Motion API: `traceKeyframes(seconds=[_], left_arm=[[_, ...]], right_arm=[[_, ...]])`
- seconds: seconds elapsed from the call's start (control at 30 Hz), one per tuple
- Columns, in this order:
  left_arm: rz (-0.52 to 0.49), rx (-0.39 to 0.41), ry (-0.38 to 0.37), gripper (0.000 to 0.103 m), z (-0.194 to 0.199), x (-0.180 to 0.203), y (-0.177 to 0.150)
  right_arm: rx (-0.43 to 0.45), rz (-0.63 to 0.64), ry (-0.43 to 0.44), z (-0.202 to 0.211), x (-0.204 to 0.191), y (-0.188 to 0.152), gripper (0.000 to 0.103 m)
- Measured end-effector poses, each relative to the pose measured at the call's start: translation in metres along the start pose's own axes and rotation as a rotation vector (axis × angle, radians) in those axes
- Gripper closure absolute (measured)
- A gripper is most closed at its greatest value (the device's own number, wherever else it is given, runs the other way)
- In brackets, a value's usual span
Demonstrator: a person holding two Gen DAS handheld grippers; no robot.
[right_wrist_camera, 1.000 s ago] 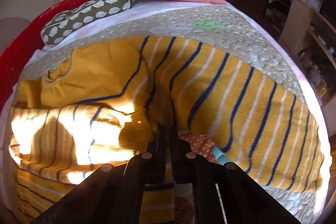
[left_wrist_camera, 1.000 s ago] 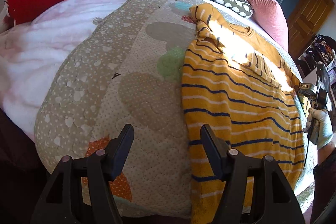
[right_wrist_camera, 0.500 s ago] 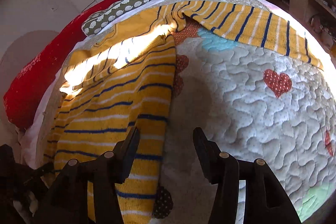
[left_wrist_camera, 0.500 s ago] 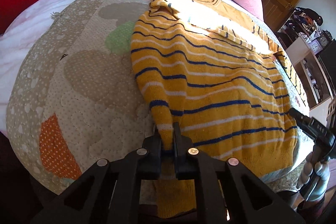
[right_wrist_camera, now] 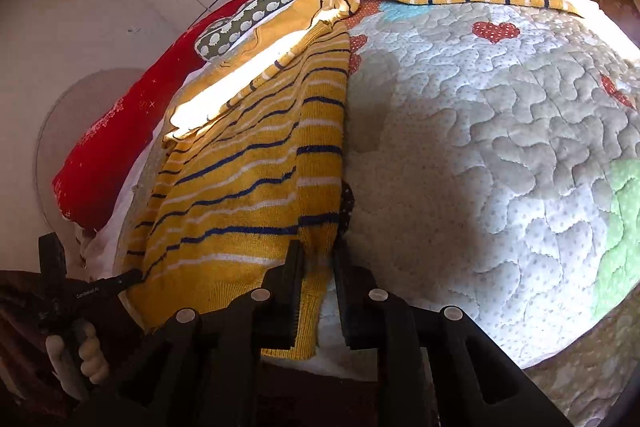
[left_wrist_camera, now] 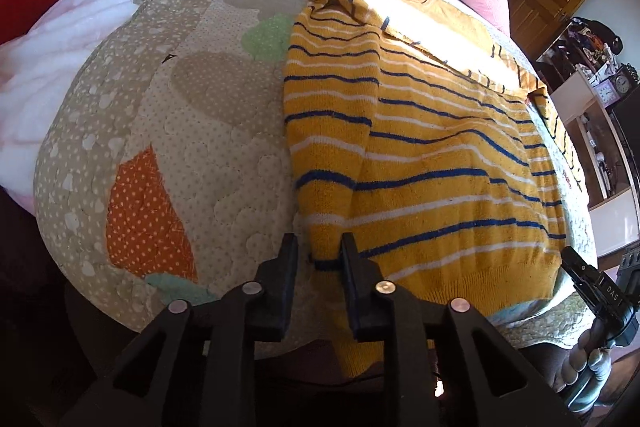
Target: Fold small clothes
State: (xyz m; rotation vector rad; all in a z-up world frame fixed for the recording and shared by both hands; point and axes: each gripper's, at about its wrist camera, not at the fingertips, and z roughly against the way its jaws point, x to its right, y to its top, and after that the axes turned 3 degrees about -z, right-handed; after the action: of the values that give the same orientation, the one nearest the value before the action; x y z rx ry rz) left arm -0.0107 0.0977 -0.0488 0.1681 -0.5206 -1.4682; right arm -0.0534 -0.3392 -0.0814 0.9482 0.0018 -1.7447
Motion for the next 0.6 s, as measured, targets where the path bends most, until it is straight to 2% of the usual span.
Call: traceKeyframes(seconds=[0.07,0.13,0.17,0.2,0.3,0.4,0.5,0.6], left_arm=[[-0.008,0.036,0.016,0.072,0.014,-0.001,0.001],[-0.020,0.070,0.028,0.067,0.027,-0.001,0.010],[-0.025,0.085,0.027,0.061,0.031,-0.001,0.018],[-0.026,0.100,0.029,0.055,0.034,-0.002,0.029],[-0.023,0.139,0.060,0.050,0.031,-0.004,0.071],[-0.026,0.175,0.124,0.050,0.015,0.000,0.105],[-0.011,0.189,0.048,0.050,-0.007,0.003,0.134],[0.073,0.203,-0.017,0.050,-0.033,-0.005,0.172]], right_arm=[[0.031,-0.011,-0.006,0.009,0.007,0.002,0.066],[0.057,-0.040,-0.007,0.013,0.016,0.007,0.065],[0.069,-0.055,-0.003,0.014,0.020,0.010,0.065],[0.083,-0.062,-0.002,0.015,0.021,0.012,0.065],[0.113,-0.020,-0.014,0.013,0.010,0.025,0.065],[0.068,0.038,0.048,-0.004,-0.018,0.048,0.065],[0.008,0.162,0.119,-0.028,-0.071,0.082,0.065],[-0.049,0.282,0.188,-0.059,-0.136,0.126,0.063]])
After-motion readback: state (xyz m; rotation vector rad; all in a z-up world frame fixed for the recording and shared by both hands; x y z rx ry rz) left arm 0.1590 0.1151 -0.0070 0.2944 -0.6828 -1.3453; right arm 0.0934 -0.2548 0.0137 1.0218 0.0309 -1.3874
